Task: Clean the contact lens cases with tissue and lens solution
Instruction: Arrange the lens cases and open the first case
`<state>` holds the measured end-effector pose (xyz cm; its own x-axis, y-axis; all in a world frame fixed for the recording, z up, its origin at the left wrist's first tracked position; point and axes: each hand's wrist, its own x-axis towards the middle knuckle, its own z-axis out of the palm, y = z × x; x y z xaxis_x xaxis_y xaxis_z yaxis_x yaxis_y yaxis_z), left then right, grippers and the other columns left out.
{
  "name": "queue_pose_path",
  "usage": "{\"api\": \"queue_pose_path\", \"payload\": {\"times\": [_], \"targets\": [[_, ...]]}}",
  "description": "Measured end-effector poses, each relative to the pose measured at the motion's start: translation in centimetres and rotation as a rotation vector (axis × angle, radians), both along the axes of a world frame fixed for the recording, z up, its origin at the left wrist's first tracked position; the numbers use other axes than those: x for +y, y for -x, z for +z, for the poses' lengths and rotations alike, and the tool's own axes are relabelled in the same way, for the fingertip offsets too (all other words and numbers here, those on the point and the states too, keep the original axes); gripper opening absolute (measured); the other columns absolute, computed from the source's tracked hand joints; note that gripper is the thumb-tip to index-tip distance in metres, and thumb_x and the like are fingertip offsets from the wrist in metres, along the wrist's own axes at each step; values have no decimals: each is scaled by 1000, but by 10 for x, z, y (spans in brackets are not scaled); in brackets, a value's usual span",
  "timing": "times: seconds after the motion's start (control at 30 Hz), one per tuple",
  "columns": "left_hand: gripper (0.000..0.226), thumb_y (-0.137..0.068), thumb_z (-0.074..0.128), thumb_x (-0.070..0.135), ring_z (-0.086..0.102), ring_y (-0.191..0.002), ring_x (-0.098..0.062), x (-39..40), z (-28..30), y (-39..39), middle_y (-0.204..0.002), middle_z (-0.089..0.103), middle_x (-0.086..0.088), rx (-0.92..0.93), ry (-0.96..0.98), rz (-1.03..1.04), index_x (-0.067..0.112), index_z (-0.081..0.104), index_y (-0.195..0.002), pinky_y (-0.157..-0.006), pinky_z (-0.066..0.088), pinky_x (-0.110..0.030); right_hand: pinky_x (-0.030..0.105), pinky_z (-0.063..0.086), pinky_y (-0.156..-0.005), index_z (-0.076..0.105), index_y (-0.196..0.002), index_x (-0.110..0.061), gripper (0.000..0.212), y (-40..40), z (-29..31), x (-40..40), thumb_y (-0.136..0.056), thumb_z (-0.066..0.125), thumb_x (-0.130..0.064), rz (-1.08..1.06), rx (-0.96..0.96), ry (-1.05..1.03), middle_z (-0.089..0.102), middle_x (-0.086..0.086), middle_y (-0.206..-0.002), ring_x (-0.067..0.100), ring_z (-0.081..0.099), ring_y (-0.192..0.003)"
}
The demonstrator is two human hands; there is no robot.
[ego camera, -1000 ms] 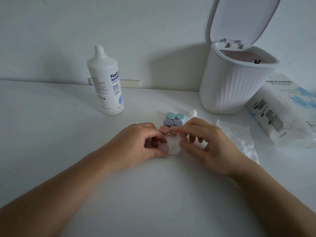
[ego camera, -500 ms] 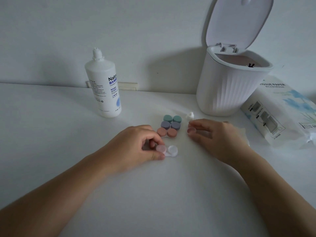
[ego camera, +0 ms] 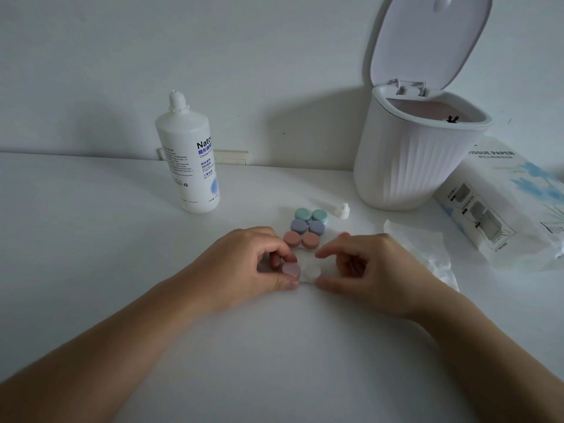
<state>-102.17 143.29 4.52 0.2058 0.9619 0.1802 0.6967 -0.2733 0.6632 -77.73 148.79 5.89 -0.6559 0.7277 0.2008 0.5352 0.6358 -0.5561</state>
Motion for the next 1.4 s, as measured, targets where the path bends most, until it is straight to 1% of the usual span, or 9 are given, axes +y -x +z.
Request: {"api": "queue_pose_path", "payload": {"times": [0.17,0.37,0.57,0.87,0.93,1.07,1.17,1.23,1.4], "targets": [[28,-69,85,44,53,-68,-1,1,-2,1,-86,58,20,1,-9,-6,31,75,-91,-60,36,-13,22,41,-58,74,-103,-35,30,8,-5,-1,-75,80,-46,-17,-27,23,57,-23,-66,5,53,-59],[30,-73,86,41,55,-72,0,1,-4,2,-89,58,21,26,-14,-20,33,76,-100,-63,35,-10,34,48,-63,76,-100,-31,22,12,-5,-3,-80,81,-39,-18,-32,-3,55,-12,-64,7,50,-60],[20,-80,83,37,56,-73,-3,-4,-4,-3,-90,58,18,44,-31,-5,32,76,-98,-64,36,-14,23,40,-61,75,-92,-28,18,13,-8,-2,-78,84,-33,-27,29,59,53,-17,-59,6,50,-58],[13,-81,80,38,55,-70,-7,-16,-3,-18,-82,57,12,78,-98,130,30,72,-86,-60,43,-22,19,40,-60,73,-85,-26,17,14,-9,-2,-76,85,-34,-28,61,94,55,-15,-59,6,51,-59],[18,-75,84,41,56,-69,-7,-16,-3,-18,-79,58,11,14,-82,160,30,72,-80,-60,43,-20,19,40,-60,73,-85,-27,18,13,-9,-2,-76,85,-36,-33,58,91,56,-16,-59,5,52,-59],[37,-63,88,54,58,-72,-11,-16,-4,-18,-81,58,8,-7,-70,182,26,68,-79,-65,49,-32,20,42,-60,73,-85,-26,19,14,-9,-2,-76,85,-37,-21,67,84,56,-17,-59,6,52,-59],[55,-57,83,65,55,-69,0,-17,-1,-15,-88,59,20,-21,-71,133,30,68,-96,-62,41,-17,20,42,-60,73,-85,-28,17,13,-9,-2,-76,85,-35,-16,71,82,55,-18,-57,6,52,-59],[51,-63,85,61,50,-61,-3,-19,0,-11,-82,57,23,-71,-63,74,39,68,-106,-58,36,-11,19,41,-59,73,-86,-29,16,12,-8,-2,-77,85,-34,-15,69,87,55,-18,-58,5,52,-59],[35,-77,72,29,41,-51,-6,-20,-3,-8,-60,50,-1,-111,-59,48,43,69,-109,-54,37,-13,22,42,-59,72,-85,-29,15,11,-9,-1,-77,84,-33,-5,65,85,55,-15,-59,6,51,-59]]}}
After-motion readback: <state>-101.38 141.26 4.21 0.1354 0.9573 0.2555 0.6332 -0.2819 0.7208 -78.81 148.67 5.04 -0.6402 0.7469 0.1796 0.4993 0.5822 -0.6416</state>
